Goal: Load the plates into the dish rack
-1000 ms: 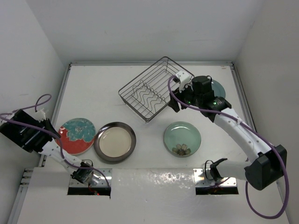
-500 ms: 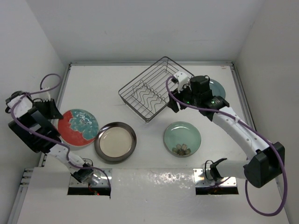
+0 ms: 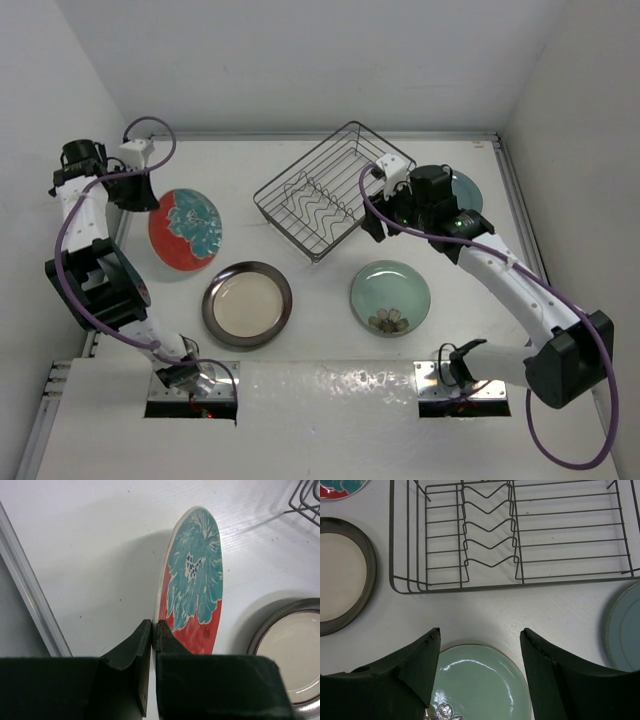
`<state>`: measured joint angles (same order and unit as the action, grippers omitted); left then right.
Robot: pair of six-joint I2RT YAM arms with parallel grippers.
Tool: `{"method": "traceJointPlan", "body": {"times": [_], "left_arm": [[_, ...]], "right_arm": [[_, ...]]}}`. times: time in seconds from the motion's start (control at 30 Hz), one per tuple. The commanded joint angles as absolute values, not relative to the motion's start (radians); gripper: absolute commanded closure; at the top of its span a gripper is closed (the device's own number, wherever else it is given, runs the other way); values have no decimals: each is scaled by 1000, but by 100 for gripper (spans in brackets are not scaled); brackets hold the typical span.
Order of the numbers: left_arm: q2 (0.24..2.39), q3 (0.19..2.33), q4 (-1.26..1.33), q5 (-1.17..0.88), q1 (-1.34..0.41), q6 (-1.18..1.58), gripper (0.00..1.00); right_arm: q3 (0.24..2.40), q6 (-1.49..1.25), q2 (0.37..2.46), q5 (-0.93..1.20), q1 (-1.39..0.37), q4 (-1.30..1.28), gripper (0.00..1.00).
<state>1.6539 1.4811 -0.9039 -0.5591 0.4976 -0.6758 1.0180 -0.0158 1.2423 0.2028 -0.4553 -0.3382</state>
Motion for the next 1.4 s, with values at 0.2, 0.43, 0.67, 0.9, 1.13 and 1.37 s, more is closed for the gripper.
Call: {"method": "traceJointPlan", "body": {"times": [0.2, 0.43, 0.67, 0.9, 1.13, 1.37], "left_arm": [[1669, 1701, -739, -459, 319, -554, 100], [1689, 1749, -699, -393, 219, -568, 100], [1729, 1807, -698, -356, 161, -571, 100], [1755, 1868, -709, -336, 114, -558, 100], [1776, 1971, -680, -290, 89, -485, 100], [1778, 2161, -658, -203, 11, -495, 100]], "right_arm": [[993, -49, 1187, 173, -463, -292, 36], [947, -48, 1140, 138, -462, -285, 35], [919, -60, 1117, 124, -463, -279, 35], [917, -66, 1114, 121, -463, -282, 35], [913, -61, 1118, 118, -463, -281, 35], [919, -63, 1134, 124, -463, -272, 35]]}}
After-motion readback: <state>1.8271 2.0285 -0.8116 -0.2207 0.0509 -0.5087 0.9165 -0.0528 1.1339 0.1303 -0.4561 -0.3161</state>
